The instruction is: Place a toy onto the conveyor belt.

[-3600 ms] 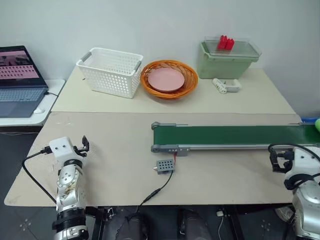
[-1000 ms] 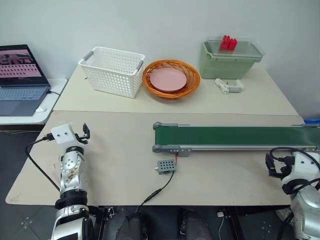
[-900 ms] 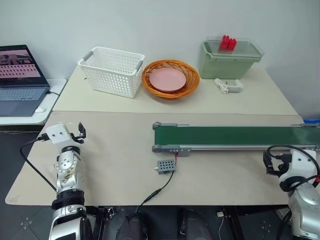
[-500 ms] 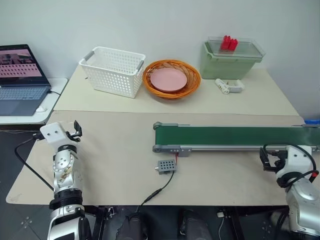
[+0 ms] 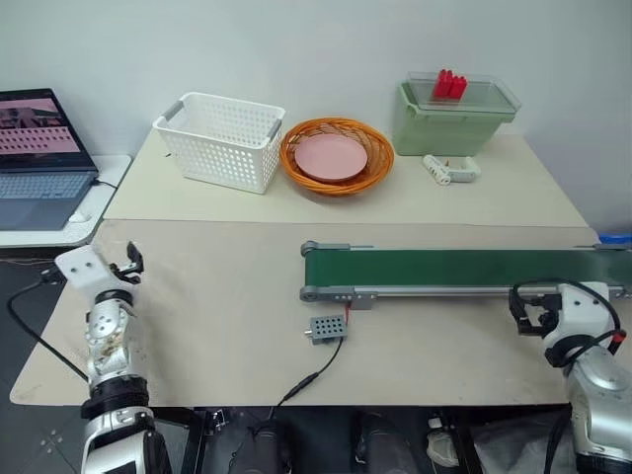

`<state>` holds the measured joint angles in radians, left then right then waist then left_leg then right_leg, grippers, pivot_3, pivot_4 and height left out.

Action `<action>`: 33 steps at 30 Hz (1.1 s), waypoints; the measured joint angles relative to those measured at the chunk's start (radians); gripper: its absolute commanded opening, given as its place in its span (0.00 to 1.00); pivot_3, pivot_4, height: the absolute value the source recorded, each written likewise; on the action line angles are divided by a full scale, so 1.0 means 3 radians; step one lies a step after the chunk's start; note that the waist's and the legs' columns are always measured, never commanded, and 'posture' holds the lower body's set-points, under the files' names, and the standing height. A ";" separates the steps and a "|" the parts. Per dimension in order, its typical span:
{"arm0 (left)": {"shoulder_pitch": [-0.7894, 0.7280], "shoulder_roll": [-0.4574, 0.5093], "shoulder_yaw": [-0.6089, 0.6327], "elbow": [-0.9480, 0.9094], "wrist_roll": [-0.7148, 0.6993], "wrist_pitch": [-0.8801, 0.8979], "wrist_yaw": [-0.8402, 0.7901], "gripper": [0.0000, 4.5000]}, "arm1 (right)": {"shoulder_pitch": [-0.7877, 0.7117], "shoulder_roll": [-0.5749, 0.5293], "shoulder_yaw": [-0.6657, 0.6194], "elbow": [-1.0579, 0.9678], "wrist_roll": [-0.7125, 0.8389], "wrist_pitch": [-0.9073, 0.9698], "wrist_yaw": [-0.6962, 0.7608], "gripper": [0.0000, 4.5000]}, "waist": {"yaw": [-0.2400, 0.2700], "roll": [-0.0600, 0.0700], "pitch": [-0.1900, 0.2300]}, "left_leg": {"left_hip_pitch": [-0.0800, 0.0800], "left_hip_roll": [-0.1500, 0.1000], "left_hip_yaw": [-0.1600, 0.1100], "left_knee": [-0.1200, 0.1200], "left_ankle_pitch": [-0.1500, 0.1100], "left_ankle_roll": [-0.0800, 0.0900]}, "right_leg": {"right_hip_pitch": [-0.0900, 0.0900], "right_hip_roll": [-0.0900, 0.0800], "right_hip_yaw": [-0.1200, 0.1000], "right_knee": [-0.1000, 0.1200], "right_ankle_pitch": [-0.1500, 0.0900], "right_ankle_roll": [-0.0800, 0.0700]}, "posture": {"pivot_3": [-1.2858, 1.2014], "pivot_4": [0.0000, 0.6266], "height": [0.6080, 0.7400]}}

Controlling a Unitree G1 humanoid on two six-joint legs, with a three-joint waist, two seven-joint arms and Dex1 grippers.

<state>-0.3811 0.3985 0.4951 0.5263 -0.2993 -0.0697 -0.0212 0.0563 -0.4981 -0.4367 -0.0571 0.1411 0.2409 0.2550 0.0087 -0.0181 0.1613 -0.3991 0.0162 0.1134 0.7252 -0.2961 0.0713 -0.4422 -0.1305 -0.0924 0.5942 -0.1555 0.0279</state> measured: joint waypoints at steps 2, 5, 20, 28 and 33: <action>-0.0018 0.0063 0.0046 0.0125 -0.0019 0.0019 -0.0007 0.83 | 0.0011 0.0002 0.0009 -0.0007 -0.0006 0.0000 -0.0004 1.00 | 0.0000 0.0000 0.0000 | 0.0000 0.0000 0.0000 0.0000 0.0002 -0.0004 | 0.0000 0.0000 0.0000 0.0000 0.0000 0.0000 | 0.52 0.24 1.00; -0.0038 0.0118 0.0156 0.0335 -0.0090 0.0033 -0.0022 0.83 | 0.0080 0.0041 0.0056 -0.0068 -0.0009 -0.0012 -0.0006 1.00 | 0.0001 0.0000 0.0000 | 0.0000 0.0000 0.0000 -0.0001 0.0003 -0.0006 | 0.0000 0.0000 -0.0001 0.0000 -0.0001 0.0001 | 0.52 0.24 1.00; -0.0185 0.0501 0.0380 0.1051 -0.0246 -0.0016 -0.0216 0.83 | -0.0013 0.0419 0.0375 -0.0027 -0.0074 -0.0216 -0.0087 1.00 | -0.0042 -0.0002 0.0000 | 0.0002 0.0000 0.0001 -0.0015 0.0014 -0.0025 | -0.0004 0.0000 0.0000 0.0000 0.0000 0.0001 | 0.52 0.24 1.00; -0.0426 0.0761 0.0373 0.1214 -0.0264 0.0033 -0.0358 0.83 | 0.0213 0.0586 0.0470 -0.0262 -0.0140 -0.0216 -0.0208 1.00 | -0.0048 -0.0002 0.0000 | 0.0007 -0.0002 0.0001 -0.0036 0.0022 -0.0038 | -0.0008 0.0001 -0.0001 0.0000 -0.0001 0.0000 | 0.52 0.24 1.00; -0.0543 0.0760 0.0274 0.1286 -0.0242 0.0055 -0.0412 0.83 | 0.0435 0.0591 0.0381 -0.0458 -0.0128 -0.0216 -0.0266 1.00 | -0.0040 -0.0002 0.0000 | 0.0008 -0.0002 0.0000 -0.0036 0.0023 -0.0040 | -0.0006 0.0002 -0.0002 0.0000 -0.0001 0.0000 | 0.52 0.24 1.00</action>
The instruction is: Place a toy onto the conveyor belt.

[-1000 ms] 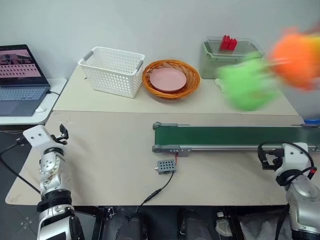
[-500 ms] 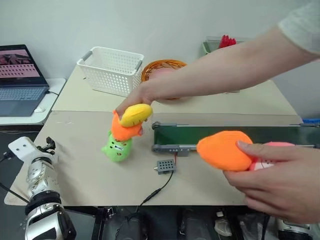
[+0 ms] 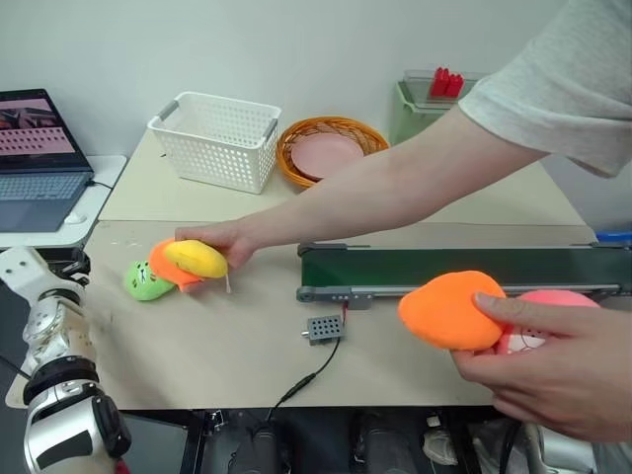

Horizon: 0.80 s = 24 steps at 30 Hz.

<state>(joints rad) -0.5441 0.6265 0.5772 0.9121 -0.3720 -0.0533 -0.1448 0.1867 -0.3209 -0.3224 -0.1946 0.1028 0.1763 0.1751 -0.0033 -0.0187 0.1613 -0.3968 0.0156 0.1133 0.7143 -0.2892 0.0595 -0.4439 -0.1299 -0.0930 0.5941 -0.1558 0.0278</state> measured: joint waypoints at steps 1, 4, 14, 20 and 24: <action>-0.0021 0.0000 -0.0027 0.0009 0.0012 0.0002 -0.0011 0.83 | 0.0068 0.0000 -0.0071 -0.0024 0.0004 0.0001 -0.0014 1.00 | 0.0000 0.0000 0.0000 | 0.0000 0.0000 0.0001 0.0000 0.0000 0.0000 | 0.0000 0.0000 0.0001 0.0000 0.0000 0.0000 | 0.52 0.24 1.00; -0.0046 0.0000 -0.0068 0.0057 0.0051 0.0010 -0.0039 0.83 | 0.0193 -0.0013 -0.0215 -0.0077 0.0008 0.0005 -0.0024 1.00 | -0.0005 0.0000 0.0000 | 0.0001 0.0000 0.0001 0.0000 0.0000 0.0000 | 0.0000 0.0000 0.0002 0.0000 0.0000 0.0000 | 0.52 0.24 1.00; -0.0113 -0.0004 -0.0085 0.0237 0.0052 -0.0005 -0.0024 0.83 | 0.0219 -0.0084 -0.0333 -0.0171 0.0052 0.0049 -0.0013 1.00 | -0.0033 0.0000 0.0000 | 0.0015 0.0001 0.0002 -0.0005 -0.0001 0.0001 | 0.0007 0.0000 0.0004 0.0001 -0.0001 0.0000 | 0.52 0.24 1.00; -0.0073 -0.0105 -0.0075 0.0139 0.0044 -0.0016 0.0009 0.83 | 0.0107 -0.0257 -0.0394 -0.0021 0.0075 0.0081 0.0041 1.00 | -0.0028 -0.0001 0.0000 | 0.0018 0.0000 0.0002 -0.0005 -0.0001 0.0002 | 0.0011 -0.0001 0.0005 0.0000 -0.0001 0.0000 | 0.52 0.24 1.00; 0.0086 -0.0156 -0.0014 -0.0080 -0.0025 -0.0016 0.0027 0.83 | 0.0064 -0.0373 -0.0416 0.0042 0.0122 0.0098 0.0118 1.00 | -0.0030 -0.0001 0.0000 | 0.0018 0.0001 0.0002 -0.0006 -0.0001 0.0001 | 0.0010 -0.0001 0.0005 0.0001 -0.0001 -0.0001 | 0.52 0.24 1.00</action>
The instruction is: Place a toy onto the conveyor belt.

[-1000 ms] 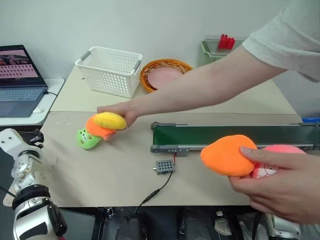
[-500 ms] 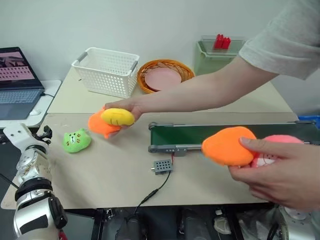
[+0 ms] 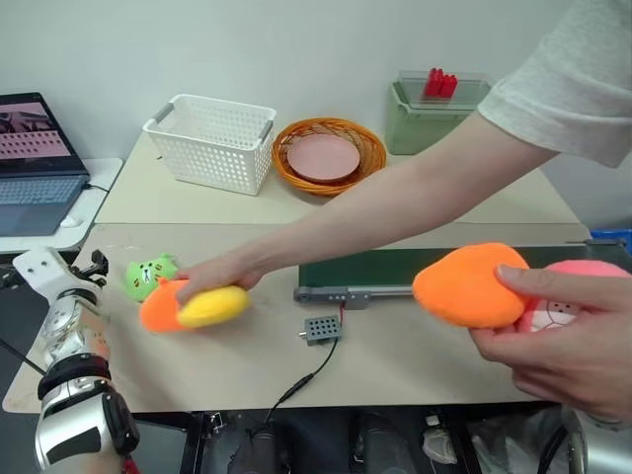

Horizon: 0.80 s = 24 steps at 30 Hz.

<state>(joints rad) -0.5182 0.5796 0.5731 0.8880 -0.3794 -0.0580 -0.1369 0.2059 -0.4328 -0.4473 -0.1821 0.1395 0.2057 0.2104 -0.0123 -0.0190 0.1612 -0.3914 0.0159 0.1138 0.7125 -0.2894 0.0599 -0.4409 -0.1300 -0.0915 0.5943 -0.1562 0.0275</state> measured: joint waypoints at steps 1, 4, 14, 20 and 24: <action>0.0043 -0.0013 0.0004 -0.0060 -0.0008 0.0000 0.0012 0.83 | -0.0008 -0.0030 -0.0001 0.0012 0.0004 0.0004 0.0018 1.00 | 0.0000 0.0000 0.0000 | 0.0000 0.0000 0.0000 0.0000 0.0000 0.0000 | 0.0000 0.0000 0.0001 0.0000 0.0000 0.0000 | 0.52 0.24 1.00; 0.0101 -0.0057 0.0059 -0.0170 -0.0048 0.0000 0.0078 0.83 | -0.0082 -0.0088 -0.0006 0.0099 0.0006 0.0007 0.0026 1.00 | 0.0002 0.0000 0.0000 | 0.0003 0.0000 0.0000 0.0001 -0.0001 0.0001 | 0.0003 -0.0001 0.0002 0.0000 0.0000 0.0000 | 0.52 0.24 1.00; 0.0173 -0.0237 0.0110 -0.0335 -0.0136 0.0002 0.0176 0.83 | -0.0203 -0.0232 -0.0014 0.0087 0.0014 0.0115 0.0116 1.00 | 0.0015 -0.0001 0.0000 | 0.0002 -0.0001 0.0000 0.0001 -0.0001 0.0003 | 0.0004 -0.0001 0.0000 0.0000 0.0000 0.0000 | 0.52 0.24 1.00; 0.0217 -0.0255 0.0124 -0.0452 -0.0148 0.0003 0.0237 0.83 | -0.0038 -0.0233 -0.0036 -0.0032 0.0035 0.0197 0.0164 1.00 | 0.0015 -0.0001 0.0000 | 0.0002 -0.0001 0.0000 0.0001 -0.0002 0.0004 | 0.0004 -0.0001 0.0001 0.0000 0.0000 0.0000 | 0.52 0.24 1.00; 0.0299 -0.0253 0.0135 -0.0485 -0.0168 0.0048 0.0251 0.83 | 0.0014 -0.0232 -0.0081 -0.0105 0.0074 0.0253 0.0158 1.00 | 0.0011 -0.0001 0.0000 | 0.0003 -0.0001 0.0001 0.0001 -0.0004 0.0007 | 0.0004 -0.0001 0.0001 0.0000 0.0000 0.0000 | 0.52 0.24 1.00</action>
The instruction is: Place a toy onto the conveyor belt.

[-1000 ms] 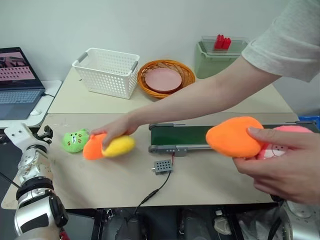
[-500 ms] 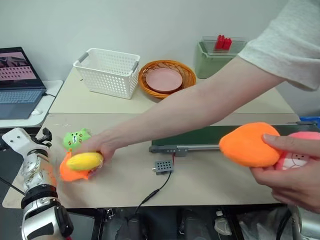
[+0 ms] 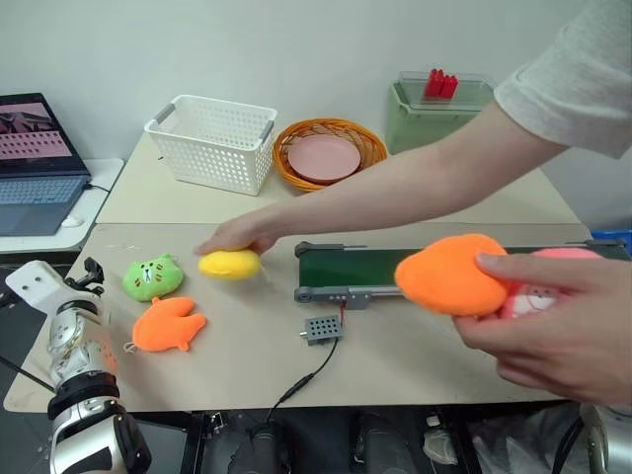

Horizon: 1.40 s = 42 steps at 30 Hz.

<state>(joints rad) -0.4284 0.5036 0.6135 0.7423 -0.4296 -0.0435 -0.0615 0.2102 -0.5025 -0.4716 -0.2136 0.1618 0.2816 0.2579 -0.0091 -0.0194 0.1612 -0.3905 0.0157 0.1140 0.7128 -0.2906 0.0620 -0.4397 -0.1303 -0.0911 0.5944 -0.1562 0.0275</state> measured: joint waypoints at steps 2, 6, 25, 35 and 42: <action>0.0006 0.0003 -0.0006 -0.0001 0.0001 0.0012 -0.0012 0.83 | 0.0012 0.0000 -0.0031 -0.0032 0.0004 0.0022 0.0000 1.00 | 0.0002 0.0000 0.0000 | 0.0000 0.0000 0.0000 0.0000 -0.0006 0.0010 | 0.0000 0.0000 0.0000 0.0000 0.0000 0.0000 | 0.52 0.24 1.00; -0.0022 0.0035 -0.0007 -0.0003 -0.0001 0.0022 -0.0005 0.83 | 0.0007 0.0000 -0.0056 -0.0043 0.0005 0.0042 -0.0005 1.00 | 0.0002 0.0000 0.0000 | 0.0000 0.0000 0.0000 0.0000 -0.0005 0.0008 | 0.0000 0.0000 0.0000 0.0000 0.0000 0.0000 | 0.52 0.24 1.00; 0.0007 0.0079 -0.0008 -0.0122 -0.0003 0.0094 -0.0019 0.83 | -0.0183 0.0001 0.0113 0.0037 -0.0007 0.0043 0.0093 1.00 | -0.0003 0.0000 0.0000 | 0.0000 0.0000 0.0000 -0.0001 0.0003 -0.0006 | -0.0001 0.0001 -0.0001 0.0000 -0.0001 -0.0001 | 0.52 0.24 1.00; 0.0071 0.0210 0.0010 -0.0216 -0.0006 0.0198 -0.0045 0.83 | -0.0147 0.0043 0.0152 0.0037 -0.0010 0.0042 0.0081 1.00 | 0.0012 0.0000 0.0000 | 0.0001 0.0000 0.0000 0.0000 -0.0001 0.0001 | 0.0000 0.0000 0.0000 0.0000 -0.0002 0.0000 | 0.52 0.24 1.00; 0.0097 0.0135 -0.0001 -0.0332 -0.0009 0.0216 -0.0028 0.83 | -0.0206 0.0043 0.0164 0.0091 -0.0010 0.0037 0.0080 1.00 | 0.0013 0.0000 0.0000 | 0.0001 0.0000 0.0000 -0.0001 0.0003 -0.0006 | 0.0000 0.0001 0.0000 0.0000 -0.0001 -0.0001 | 0.52 0.24 1.00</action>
<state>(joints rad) -0.3993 0.5442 0.6131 0.6427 -0.4325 0.0213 -0.0699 0.1483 -0.4897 -0.4224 -0.1864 0.1588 0.2926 0.2820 -0.0051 -0.0194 0.1612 -0.3903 0.0156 0.1141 0.7125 -0.2896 0.0601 -0.4397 -0.1301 -0.0913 0.5944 -0.1565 0.0272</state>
